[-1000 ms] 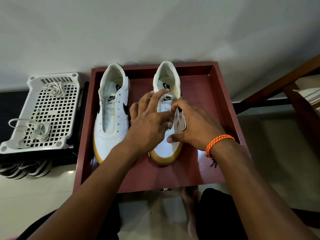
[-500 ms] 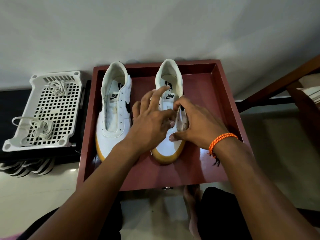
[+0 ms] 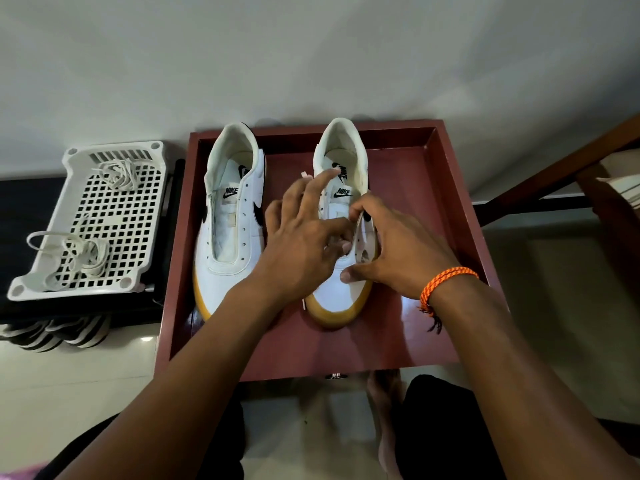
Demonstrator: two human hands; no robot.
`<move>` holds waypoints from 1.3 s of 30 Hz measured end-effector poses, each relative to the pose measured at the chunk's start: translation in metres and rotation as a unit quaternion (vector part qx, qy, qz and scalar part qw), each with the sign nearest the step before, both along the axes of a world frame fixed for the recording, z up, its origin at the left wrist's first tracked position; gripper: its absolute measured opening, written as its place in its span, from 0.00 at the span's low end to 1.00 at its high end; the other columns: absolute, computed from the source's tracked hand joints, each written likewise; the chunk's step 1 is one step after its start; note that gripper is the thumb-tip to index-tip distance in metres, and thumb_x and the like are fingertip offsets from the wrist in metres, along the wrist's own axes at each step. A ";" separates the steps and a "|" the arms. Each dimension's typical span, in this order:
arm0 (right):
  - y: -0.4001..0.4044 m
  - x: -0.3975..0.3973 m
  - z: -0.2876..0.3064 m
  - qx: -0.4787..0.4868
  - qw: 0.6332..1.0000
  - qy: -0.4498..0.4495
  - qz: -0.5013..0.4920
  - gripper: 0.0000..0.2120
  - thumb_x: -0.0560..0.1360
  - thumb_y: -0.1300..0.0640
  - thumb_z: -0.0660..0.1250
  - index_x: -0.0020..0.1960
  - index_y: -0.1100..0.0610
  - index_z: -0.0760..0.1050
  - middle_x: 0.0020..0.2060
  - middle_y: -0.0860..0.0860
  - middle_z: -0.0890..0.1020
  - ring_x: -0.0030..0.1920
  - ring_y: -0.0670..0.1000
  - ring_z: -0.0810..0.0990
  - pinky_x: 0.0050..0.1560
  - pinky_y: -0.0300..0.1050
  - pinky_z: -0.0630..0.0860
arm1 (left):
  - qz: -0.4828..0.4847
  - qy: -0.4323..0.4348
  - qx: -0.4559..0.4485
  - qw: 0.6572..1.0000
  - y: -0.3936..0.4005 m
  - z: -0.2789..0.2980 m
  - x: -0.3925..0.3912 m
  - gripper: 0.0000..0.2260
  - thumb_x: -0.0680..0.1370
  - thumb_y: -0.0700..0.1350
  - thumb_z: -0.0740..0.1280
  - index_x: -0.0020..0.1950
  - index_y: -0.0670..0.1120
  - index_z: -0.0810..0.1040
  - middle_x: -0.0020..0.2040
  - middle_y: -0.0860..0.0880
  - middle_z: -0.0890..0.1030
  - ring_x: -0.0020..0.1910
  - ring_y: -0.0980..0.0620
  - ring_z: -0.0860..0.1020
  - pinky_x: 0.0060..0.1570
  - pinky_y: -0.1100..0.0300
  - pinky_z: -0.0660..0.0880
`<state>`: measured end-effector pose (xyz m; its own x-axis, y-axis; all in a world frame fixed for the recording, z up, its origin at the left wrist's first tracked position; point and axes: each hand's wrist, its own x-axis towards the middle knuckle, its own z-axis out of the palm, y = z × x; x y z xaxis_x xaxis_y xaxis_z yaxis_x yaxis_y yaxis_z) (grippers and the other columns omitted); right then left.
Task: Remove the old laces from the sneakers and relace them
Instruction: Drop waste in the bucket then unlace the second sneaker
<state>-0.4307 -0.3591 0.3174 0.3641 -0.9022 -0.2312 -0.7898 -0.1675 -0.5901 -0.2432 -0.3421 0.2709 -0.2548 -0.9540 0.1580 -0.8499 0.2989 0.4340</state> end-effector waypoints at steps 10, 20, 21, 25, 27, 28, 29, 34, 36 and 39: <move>0.000 0.001 0.001 0.003 1.000 -0.003 -0.008 0.37 0.61 0.46 0.87 0.59 0.42 0.66 0.44 0.36 0.73 0.39 0.39 0.74 0.34 0.44 0.67 | 0.107 0.111 -0.064 0.986 -0.010 0.018 0.012 0.05 0.79 0.47 0.71 0.50 0.57 0.83 0.77 0.52 0.69 0.75 0.46 0.67 0.66 0.47 0.61; 0.001 0.001 0.003 0.003 1.000 0.004 -0.006 0.37 0.61 0.44 0.87 0.58 0.41 0.65 0.43 0.36 0.74 0.39 0.40 0.75 0.33 0.43 0.67 | 0.020 0.044 -0.007 0.999 -0.006 0.005 0.002 0.02 0.78 0.50 0.73 0.45 0.56 0.83 0.84 0.52 0.62 0.79 0.41 0.62 0.66 0.39 0.66; 0.001 0.001 0.003 0.004 1.000 0.002 -0.007 0.37 0.60 0.44 0.87 0.58 0.41 0.65 0.43 0.36 0.74 0.39 0.40 0.75 0.34 0.43 0.67 | 0.023 0.055 -0.007 0.998 -0.008 0.005 0.003 0.03 0.79 0.50 0.71 0.45 0.54 0.83 0.83 0.51 0.63 0.78 0.40 0.63 0.65 0.39 0.68; 0.002 0.001 0.004 0.002 1.000 0.004 -0.013 0.36 0.61 0.45 0.86 0.58 0.42 0.66 0.41 0.37 0.73 0.38 0.40 0.73 0.34 0.44 0.65 | 0.019 0.104 -0.027 0.994 -0.013 0.004 0.010 0.08 0.82 0.46 0.63 0.47 0.47 0.81 0.77 0.44 0.67 0.71 0.41 0.70 0.67 0.39 0.70; 0.002 0.001 0.005 0.003 1.000 0.005 -0.013 0.36 0.61 0.45 0.86 0.58 0.42 0.66 0.42 0.36 0.73 0.38 0.39 0.73 0.34 0.44 0.66 | 0.033 0.150 -0.025 0.988 -0.016 0.005 0.012 0.12 0.85 0.48 0.61 0.50 0.44 0.80 0.74 0.42 0.68 0.69 0.44 0.72 0.69 0.40 0.71; 0.001 0.001 0.005 0.004 1.000 0.005 -0.012 0.36 0.61 0.45 0.86 0.58 0.42 0.66 0.42 0.36 0.73 0.38 0.39 0.73 0.34 0.44 0.66 | 0.044 0.183 -0.009 0.982 -0.017 0.007 0.012 0.15 0.85 0.51 0.59 0.51 0.42 0.80 0.72 0.42 0.69 0.69 0.44 0.72 0.70 0.40 0.72; 0.001 0.001 0.005 0.004 1.000 0.007 -0.011 0.36 0.61 0.45 0.86 0.58 0.42 0.66 0.42 0.35 0.73 0.38 0.39 0.73 0.34 0.44 0.66 | 0.057 0.221 0.011 0.973 -0.016 0.009 0.012 0.17 0.86 0.52 0.57 0.53 0.42 0.79 0.71 0.43 0.69 0.70 0.45 0.72 0.71 0.41 0.72; 0.001 0.000 0.005 0.010 1.000 0.004 -0.011 0.36 0.61 0.45 0.87 0.58 0.42 0.66 0.41 0.34 0.71 0.38 0.39 0.73 0.33 0.43 0.65 | 0.136 0.458 0.115 0.871 -0.012 0.034 0.011 0.15 0.90 0.48 0.56 0.55 0.43 0.79 0.57 0.45 0.85 0.56 0.44 0.83 0.63 0.43 0.82; 0.001 0.000 0.005 0.013 1.000 0.002 -0.013 0.36 0.61 0.46 0.87 0.59 0.42 0.66 0.41 0.34 0.71 0.38 0.38 0.72 0.33 0.43 0.64 | 0.144 0.538 0.137 0.819 -0.011 0.040 0.011 0.15 0.91 0.47 0.54 0.52 0.41 0.74 0.47 0.47 0.87 0.49 0.44 0.84 0.56 0.46 0.83; 0.001 0.000 0.004 0.011 1.000 0.002 -0.014 0.36 0.61 0.45 0.87 0.58 0.42 0.66 0.40 0.35 0.72 0.38 0.39 0.72 0.33 0.44 0.64 | 0.136 0.609 0.163 0.764 -0.012 0.041 0.009 0.14 0.91 0.43 0.52 0.49 0.43 0.71 0.33 0.48 0.78 0.35 0.46 0.80 0.55 0.47 0.83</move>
<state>-0.4305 -0.3578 0.3214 0.3381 -0.9067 -0.2522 -0.7963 -0.1328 -0.5901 -0.2339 -0.3541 0.3119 0.1074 -0.9848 -0.1367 0.2325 -0.1088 0.9665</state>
